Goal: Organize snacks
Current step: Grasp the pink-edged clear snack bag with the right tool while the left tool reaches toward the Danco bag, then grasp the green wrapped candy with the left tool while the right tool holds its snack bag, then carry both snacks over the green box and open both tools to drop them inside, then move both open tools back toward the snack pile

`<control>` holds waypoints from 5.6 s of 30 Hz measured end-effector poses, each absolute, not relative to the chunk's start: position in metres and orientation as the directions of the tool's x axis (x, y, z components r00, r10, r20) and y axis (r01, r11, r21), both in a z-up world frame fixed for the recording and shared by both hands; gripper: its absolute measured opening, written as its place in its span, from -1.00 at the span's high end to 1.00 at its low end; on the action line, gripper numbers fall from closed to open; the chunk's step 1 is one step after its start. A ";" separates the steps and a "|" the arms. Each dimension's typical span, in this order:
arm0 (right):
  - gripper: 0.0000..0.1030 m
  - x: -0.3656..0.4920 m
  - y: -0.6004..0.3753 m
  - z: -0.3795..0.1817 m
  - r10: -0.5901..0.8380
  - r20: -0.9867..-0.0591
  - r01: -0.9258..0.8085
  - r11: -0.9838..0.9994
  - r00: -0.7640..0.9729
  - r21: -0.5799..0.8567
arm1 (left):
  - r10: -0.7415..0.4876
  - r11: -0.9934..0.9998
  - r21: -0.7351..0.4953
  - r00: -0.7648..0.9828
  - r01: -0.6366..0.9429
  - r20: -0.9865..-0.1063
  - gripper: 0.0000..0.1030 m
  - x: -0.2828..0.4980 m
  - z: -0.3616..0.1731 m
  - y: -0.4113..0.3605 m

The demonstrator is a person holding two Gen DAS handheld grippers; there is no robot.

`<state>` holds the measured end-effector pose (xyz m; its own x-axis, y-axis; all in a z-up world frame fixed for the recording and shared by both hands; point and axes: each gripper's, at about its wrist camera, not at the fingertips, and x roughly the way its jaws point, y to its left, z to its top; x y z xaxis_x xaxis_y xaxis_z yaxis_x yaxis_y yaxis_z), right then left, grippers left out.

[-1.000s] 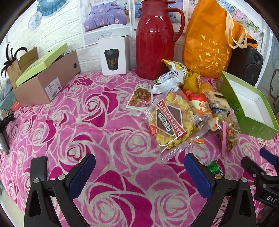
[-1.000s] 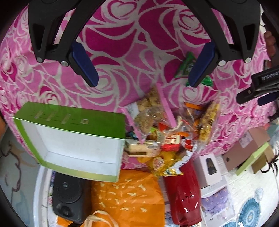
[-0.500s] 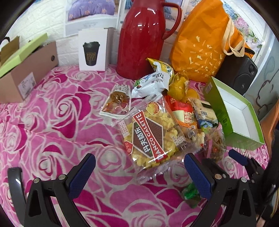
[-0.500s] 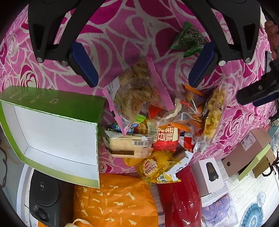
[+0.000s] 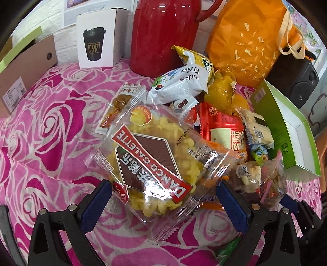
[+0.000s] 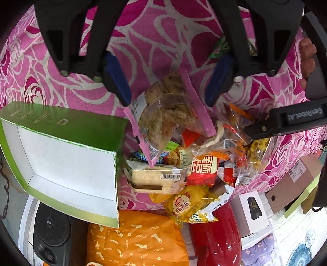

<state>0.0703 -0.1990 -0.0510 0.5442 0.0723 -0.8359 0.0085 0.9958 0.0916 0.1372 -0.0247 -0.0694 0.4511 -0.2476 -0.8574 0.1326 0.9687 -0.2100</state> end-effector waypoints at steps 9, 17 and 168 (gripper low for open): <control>0.06 0.061 -0.195 -0.046 0.083 -0.838 -0.001 0.995 0.539 0.098 | -0.302 0.952 -0.247 0.431 0.180 -0.850 -0.41 0.131 -0.067 -0.024; 0.10 0.038 -0.194 -0.037 0.123 -0.829 -0.025 0.991 0.546 0.131 | -0.311 0.949 -0.253 0.427 0.188 -0.849 -0.15 0.111 -0.061 -0.021; -0.99 -0.018 -0.273 0.057 -0.039 -0.616 0.122 0.988 0.786 0.093 | -0.445 0.876 -0.157 0.639 0.456 -0.627 -0.90 0.052 0.065 -0.105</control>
<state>-0.0184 -0.2735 0.0569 0.7865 -0.0391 -0.6164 0.1220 0.9882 0.0930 0.0521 -0.1047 0.0650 0.6390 -0.4452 -0.6273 0.4562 0.8759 -0.1570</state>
